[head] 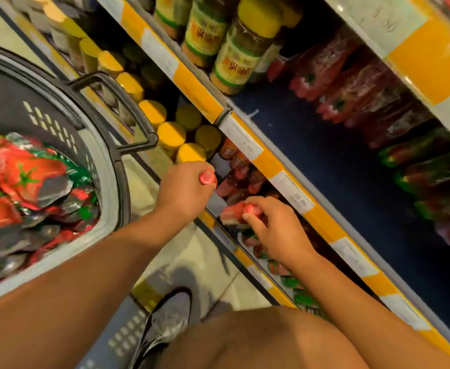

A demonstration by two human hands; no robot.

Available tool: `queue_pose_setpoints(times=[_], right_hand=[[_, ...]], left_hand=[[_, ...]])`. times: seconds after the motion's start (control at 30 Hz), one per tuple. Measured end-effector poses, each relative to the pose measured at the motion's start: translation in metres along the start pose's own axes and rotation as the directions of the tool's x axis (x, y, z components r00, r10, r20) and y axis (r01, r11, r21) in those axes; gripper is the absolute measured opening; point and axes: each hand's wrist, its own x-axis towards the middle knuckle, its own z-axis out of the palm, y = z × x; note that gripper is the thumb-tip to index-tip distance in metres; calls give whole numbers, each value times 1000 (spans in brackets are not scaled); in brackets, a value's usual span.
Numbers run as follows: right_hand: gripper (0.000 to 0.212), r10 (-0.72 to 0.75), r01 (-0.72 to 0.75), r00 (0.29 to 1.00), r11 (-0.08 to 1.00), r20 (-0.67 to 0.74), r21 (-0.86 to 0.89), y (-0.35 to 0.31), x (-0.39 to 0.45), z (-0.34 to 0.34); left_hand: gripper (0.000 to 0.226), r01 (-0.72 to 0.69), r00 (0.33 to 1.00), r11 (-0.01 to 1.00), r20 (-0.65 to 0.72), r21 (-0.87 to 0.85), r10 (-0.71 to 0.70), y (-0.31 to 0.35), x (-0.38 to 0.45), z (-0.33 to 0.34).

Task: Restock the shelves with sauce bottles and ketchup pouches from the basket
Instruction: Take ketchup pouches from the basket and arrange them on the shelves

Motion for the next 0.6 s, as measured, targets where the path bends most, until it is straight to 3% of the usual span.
queue_pose_setpoints(times=[0.07, 0.27, 0.33, 0.6], right_hand=[[22, -19, 19, 1000, 999, 11, -35, 6, 10, 10], [28, -83, 94, 994, 976, 64, -198, 22, 35, 37], [29, -88, 101, 994, 970, 69, -223, 26, 40, 41], [29, 21, 4, 990, 984, 136, -177, 42, 62, 49]], left_hand=[[5, 17, 1000, 1000, 6, 9, -17, 1, 13, 15], [27, 64, 994, 990, 80, 123, -74, 7, 63, 42], [24, 82, 990, 983, 96, 163, -99, 9, 73, 48], [44, 47, 962, 951, 242, 306, -125, 4, 103, 58]])
